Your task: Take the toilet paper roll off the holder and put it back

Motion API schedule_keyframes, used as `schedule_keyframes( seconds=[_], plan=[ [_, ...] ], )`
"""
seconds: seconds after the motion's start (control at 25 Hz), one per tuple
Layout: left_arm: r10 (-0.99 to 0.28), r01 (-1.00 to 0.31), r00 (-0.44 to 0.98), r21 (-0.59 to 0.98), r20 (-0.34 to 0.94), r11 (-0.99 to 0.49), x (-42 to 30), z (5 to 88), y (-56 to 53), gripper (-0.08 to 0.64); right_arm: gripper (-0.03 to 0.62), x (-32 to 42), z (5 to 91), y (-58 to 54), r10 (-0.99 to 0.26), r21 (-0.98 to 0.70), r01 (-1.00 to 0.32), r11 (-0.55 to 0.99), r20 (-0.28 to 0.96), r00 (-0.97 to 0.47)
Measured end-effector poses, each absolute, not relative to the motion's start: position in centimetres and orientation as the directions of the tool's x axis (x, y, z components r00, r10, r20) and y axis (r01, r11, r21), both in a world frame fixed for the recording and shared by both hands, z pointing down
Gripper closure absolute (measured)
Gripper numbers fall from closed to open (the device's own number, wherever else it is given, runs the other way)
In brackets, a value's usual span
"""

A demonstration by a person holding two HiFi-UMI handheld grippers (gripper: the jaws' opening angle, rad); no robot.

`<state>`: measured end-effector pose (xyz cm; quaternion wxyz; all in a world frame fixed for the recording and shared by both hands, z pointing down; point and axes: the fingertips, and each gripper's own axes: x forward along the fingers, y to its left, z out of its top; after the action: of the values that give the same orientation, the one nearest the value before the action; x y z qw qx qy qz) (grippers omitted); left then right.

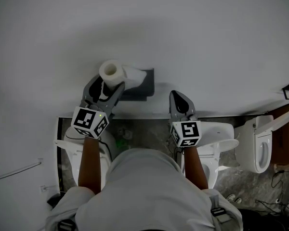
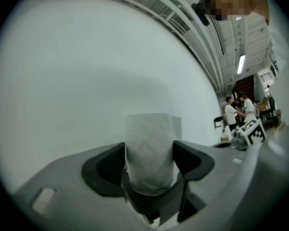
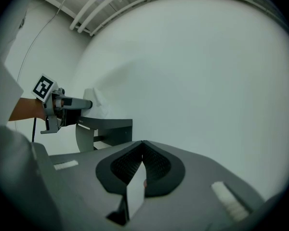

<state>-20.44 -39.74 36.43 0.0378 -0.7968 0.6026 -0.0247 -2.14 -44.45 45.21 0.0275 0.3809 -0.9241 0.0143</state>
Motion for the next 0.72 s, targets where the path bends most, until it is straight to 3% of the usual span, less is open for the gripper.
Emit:
schedule_keyframes(
  seconds=[0.72],
  plan=[
    [-0.959, -0.957, 0.283, -0.077, -0.021, -0.280, -20.2, 36.6, -41.2, 0.249, 0.594, -1.7, 46.0, -45.5, -0.710, -0.006, -0.712, 0.702, 0.081, -0.700]
  ],
)
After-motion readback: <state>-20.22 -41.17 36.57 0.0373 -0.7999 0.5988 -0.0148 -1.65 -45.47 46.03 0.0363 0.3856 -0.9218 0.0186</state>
